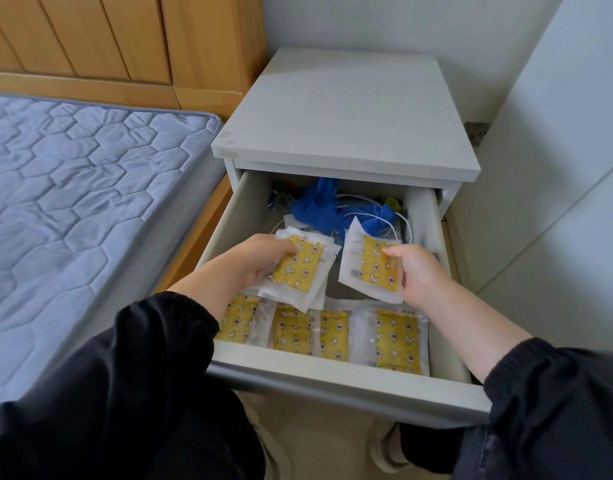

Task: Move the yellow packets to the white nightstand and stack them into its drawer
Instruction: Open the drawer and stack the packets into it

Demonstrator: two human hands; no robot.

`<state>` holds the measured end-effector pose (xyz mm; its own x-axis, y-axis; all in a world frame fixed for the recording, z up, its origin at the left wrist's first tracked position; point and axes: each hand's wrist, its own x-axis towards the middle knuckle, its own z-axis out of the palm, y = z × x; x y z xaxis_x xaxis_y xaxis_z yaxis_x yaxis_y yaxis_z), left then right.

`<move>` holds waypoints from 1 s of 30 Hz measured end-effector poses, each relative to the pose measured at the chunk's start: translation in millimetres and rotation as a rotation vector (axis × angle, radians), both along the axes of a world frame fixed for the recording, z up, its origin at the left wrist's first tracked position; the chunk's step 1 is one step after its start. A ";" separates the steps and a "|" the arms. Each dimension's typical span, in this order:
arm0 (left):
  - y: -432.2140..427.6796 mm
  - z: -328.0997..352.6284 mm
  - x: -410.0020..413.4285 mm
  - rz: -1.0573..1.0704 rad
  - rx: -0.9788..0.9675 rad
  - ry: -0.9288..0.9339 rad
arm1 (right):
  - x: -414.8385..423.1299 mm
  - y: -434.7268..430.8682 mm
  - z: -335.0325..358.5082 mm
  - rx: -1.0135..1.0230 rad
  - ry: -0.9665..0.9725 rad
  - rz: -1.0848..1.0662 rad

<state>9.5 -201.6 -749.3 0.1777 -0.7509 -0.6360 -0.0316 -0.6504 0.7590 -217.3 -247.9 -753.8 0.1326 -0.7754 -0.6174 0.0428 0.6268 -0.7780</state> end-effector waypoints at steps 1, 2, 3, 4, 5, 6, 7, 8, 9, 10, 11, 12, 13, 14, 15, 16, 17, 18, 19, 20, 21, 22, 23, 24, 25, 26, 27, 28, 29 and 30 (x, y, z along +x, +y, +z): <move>0.4 -0.7 0.1 0.012 0.017 -0.012 | 0.1 1.1 -1.4 0.023 0.010 0.027; 1.4 -0.5 -0.9 0.006 0.038 -0.021 | 0.1 2.4 -1.8 0.033 0.018 0.050; 2.4 0.1 -2.4 -0.011 0.060 -0.022 | 0.1 3.2 -2.3 0.041 0.023 0.059; 3.7 0.5 -3.9 -0.035 0.083 -0.008 | 0.2 4.4 -2.3 0.052 0.022 0.066; 4.8 1.3 -5.0 -0.067 0.105 0.011 | 0.8 5.3 -2.3 0.068 0.014 0.072; 6.0 1.7 -5.7 -0.103 0.122 0.036 | 2.0 6.5 -2.0 0.088 -0.001 0.083; 6.8 2.0 -5.7 -0.139 0.133 0.061 | 3.7 8.0 -1.6 0.110 -0.023 0.096; 6.6 1.2 -4.6 -0.162 0.139 0.078 | 5.7 9.5 -1.7 0.129 -0.038 0.109; 6.8 1.1 -3.0 -0.177 0.143 0.073 | 8.2 11.1 -1.6 0.144 -0.051 0.124; 7.6 1.7 -1.0 -0.190 0.144 0.043 | 10.8 13.1 -1.7 0.156 -0.060 0.139; 8.2 1.9 1.6 -0.212 0.141 -0.017 | 13.7 15.1 -2.3 0.170 -0.067 0.153; 9.1 1.1 5.0 -0.243 0.133 -0.091 | 16.7 17.1 -2.9 0.185 -0.070 0.168; 10.6 1.1 7.6 -0.275 0.123 -0.157 | 20.2 19.1 -4.0 0.202 -0.071 0.184; 12.7 2.0 9.6 -0.301 0.113 -0.197 | 23.5 21.1 -5.6 0.218 -0.067 0.196; 14.7 3.4 11.0 -0.314 0.105 -0.211 | 27.2 23.3 -6.4 0.235 -0.064 0.210; 16.4 3.8 13.0 -0.316 0.099 -0.201 | 30.9 25.3 -7.2 0.251 -0.063 0.220; 17.7 4.5 15.1 -0.317 0.095 -0.186 | 34.6 27.5 -7.5 0.268 -0.075 0.228; 18.6 5.0 17.4 -0.325 0.091 -0.181 | 37.8 29.2 -7.2 0.286 -0.088 0.231; 18.9 4.5 19.9 -0.345 0.089 -0.197 | 40.6 30.5 -6.4 0.301 -0.099 0.228; 19.2 4.7 22.0 -0.382 0.089 -0.244 | 42.9 30.9 -6.2 0.310 -0.104 0.222; 20.4 5.3 23.3 -0.430 0.089 -0.317 | 44.9 31.1 -6.9 0.310 -0.107 0.217; 22.7 5.6 23.9 -0.487 0.087 -0.413 | 46.4 30.8 -7.9 0.303 -0.099 0.218; 25.8 5.8 24.0 -0.549 0.089 -0.529 | 47.4 30.1 -9.3 0.290 -0.081 0.224; 28.9 4.7 23.8 -0.605 0.096 -0.646 | 47.5 29.1 -11.2 0.276 -0.058 0.229; 31.8 3.4 23.2 -0.648 0.117 -0.752 | 47.0 28.1 -12.2 0.262 -0.036 0.234; 34.8 3.1 21.7 -0.683 0.147 -0.839 | 45.7 26.7 -12.9 0.250 -0.014 0.235; 37.4 3.2 19.7 -0.718 0.181 -0.912 | 44.1 25.6 -12.4 0.238 0.003 0.236; 39.3 4.0 16.9 -0.753 0.206 -0.981 | 42.2 24.3 -11.4 0.227 0.019 0.235; 40.3 4.7 13.6 -0.785 0.218 -1.053 | 40.2 23.0 -9.9 0.217 0.029 0.229; 40.6 5.9 9.9 -0.818 0.221 -1.130 | 38.3 21.6 -8.5 0.207 0.036 0.220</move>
<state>19.4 -161.0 -743.4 0.2320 -0.7938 -0.5622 -0.9666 -0.2526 -0.0423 -179.0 -226.2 -762.3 0.2588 -0.5877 -0.7665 -0.1370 0.7632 -0.6314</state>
